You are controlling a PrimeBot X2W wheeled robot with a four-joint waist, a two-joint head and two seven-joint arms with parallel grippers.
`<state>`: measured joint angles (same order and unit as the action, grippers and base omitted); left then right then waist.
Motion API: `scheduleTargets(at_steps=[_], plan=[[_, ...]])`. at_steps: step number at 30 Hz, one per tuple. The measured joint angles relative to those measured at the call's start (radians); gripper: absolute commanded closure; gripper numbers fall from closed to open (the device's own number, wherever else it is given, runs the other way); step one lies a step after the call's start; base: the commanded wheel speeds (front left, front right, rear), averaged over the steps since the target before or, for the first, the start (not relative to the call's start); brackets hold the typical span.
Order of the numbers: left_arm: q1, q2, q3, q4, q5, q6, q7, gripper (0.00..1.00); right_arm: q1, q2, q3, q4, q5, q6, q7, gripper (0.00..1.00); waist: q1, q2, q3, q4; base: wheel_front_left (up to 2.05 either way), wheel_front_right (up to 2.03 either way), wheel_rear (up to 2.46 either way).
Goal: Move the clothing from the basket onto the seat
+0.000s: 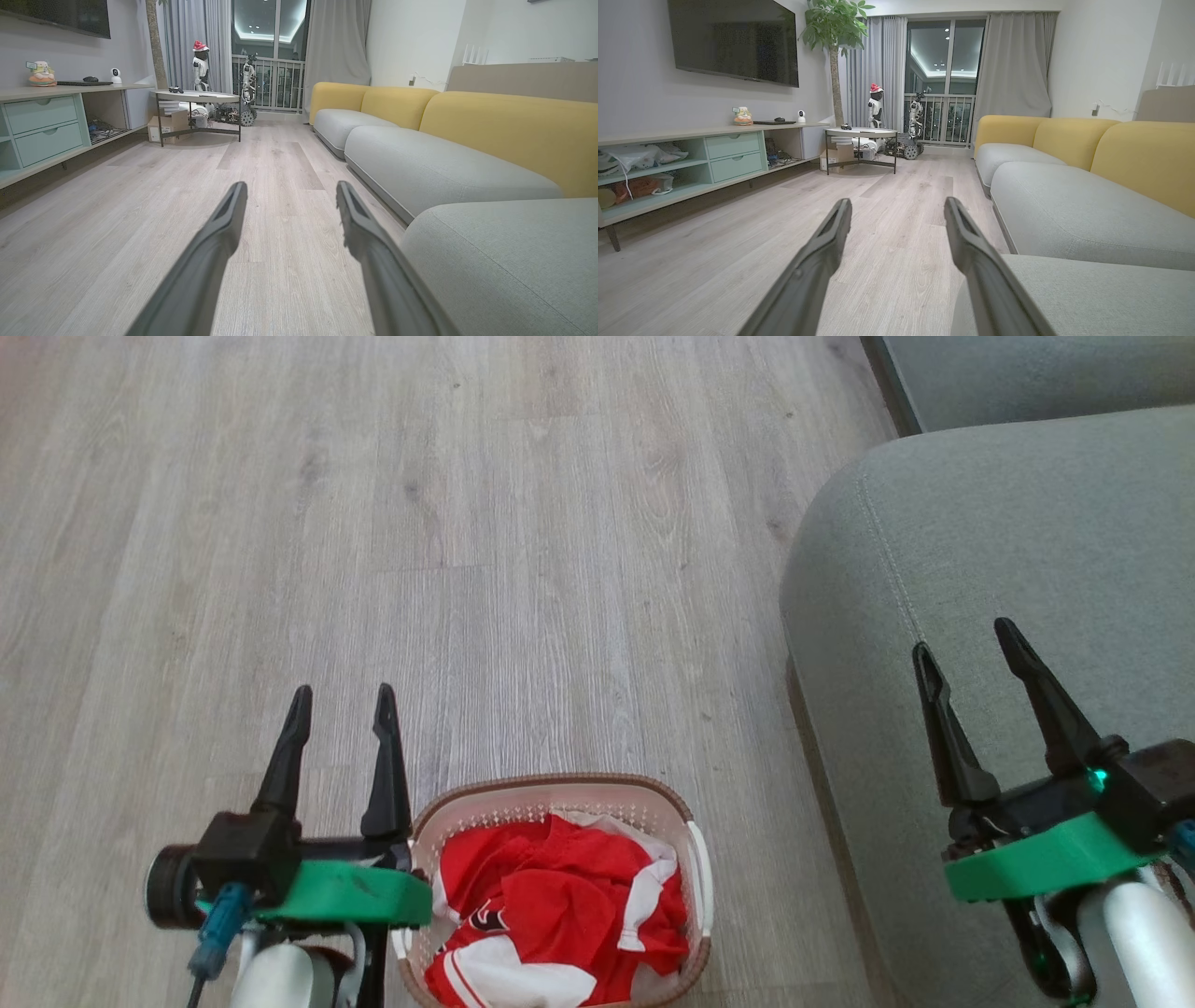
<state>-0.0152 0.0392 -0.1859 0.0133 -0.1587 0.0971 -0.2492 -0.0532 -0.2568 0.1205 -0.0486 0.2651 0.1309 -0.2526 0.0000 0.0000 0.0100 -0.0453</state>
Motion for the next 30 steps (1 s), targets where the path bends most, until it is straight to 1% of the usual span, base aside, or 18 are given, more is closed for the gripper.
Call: scheduleTargets(at_steps=[17,21,30], plan=[[0.0,0.0,0.0,0.0,-0.004,0.002,0.0,0.0,-0.007,-0.001,0.005,0.0,0.02,0.0,0.0,0.0,0.0,0.0,0.017,-0.016,0.0,0.0,0.0],[-0.004,0.001,-0.01,0.002,-0.007,0.011,0.0,0.0,-0.026,-0.008,0.005,-0.004,0.045,0.0,0.0,0.0,0.0,0.0,0.041,-0.027,0.0,0.0,0.0],[-0.069,0.001,-0.051,0.068,-0.022,0.028,0.0,0.0,-0.072,-0.039,0.004,-0.027,0.088,0.0,0.0,0.0,0.0,0.0,0.124,-0.064,0.0,0.0,0.0]])
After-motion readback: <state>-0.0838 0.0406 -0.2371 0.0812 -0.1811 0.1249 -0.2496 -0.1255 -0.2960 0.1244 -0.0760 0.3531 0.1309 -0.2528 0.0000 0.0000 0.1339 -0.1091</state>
